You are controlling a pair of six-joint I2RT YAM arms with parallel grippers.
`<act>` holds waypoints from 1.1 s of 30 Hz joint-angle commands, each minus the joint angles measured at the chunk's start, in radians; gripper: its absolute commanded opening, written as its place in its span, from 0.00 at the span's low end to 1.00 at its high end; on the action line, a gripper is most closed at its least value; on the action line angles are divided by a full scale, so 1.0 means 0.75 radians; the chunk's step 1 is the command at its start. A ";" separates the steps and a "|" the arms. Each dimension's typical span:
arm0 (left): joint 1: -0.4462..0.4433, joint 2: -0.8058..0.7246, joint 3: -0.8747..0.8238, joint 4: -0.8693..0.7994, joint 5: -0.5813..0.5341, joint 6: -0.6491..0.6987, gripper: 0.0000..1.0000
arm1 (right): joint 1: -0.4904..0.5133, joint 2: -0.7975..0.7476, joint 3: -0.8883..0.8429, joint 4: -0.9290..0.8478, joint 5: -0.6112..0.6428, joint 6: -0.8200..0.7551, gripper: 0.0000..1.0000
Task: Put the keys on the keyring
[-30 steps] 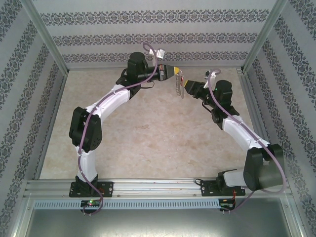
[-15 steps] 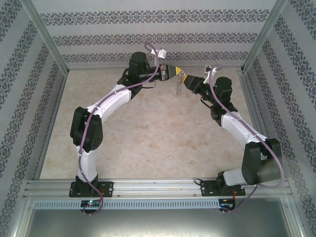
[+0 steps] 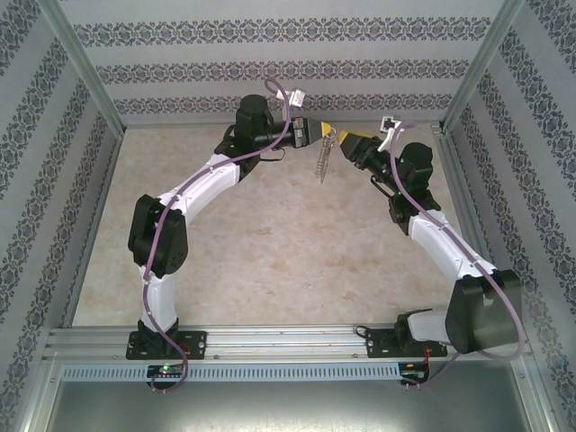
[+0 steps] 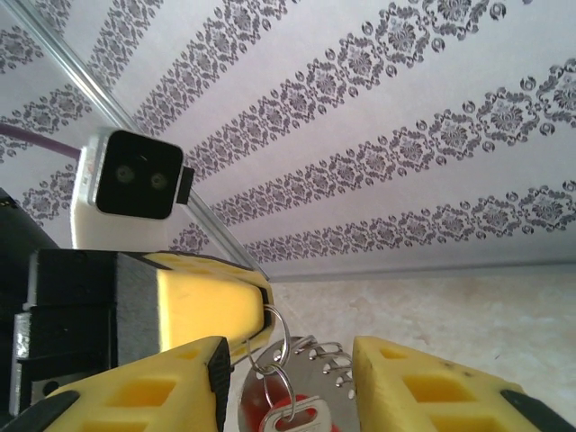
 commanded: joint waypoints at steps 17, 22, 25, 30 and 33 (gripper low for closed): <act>-0.005 0.010 0.037 0.073 0.017 0.029 0.00 | 0.061 0.156 0.100 0.075 -0.076 0.009 0.14; -0.006 -0.001 0.040 0.039 -0.015 0.059 0.00 | 0.094 0.179 0.103 0.060 -0.114 0.006 0.00; -0.007 -0.007 0.039 0.036 -0.032 0.078 0.00 | 0.112 0.187 0.099 0.041 -0.129 -0.006 0.00; -0.008 -0.002 0.040 0.004 -0.052 0.095 0.00 | 0.127 0.210 0.107 0.018 -0.179 -0.006 0.00; -0.007 0.010 0.031 0.037 -0.038 0.093 0.00 | 0.116 0.180 0.091 0.003 -0.180 -0.013 0.21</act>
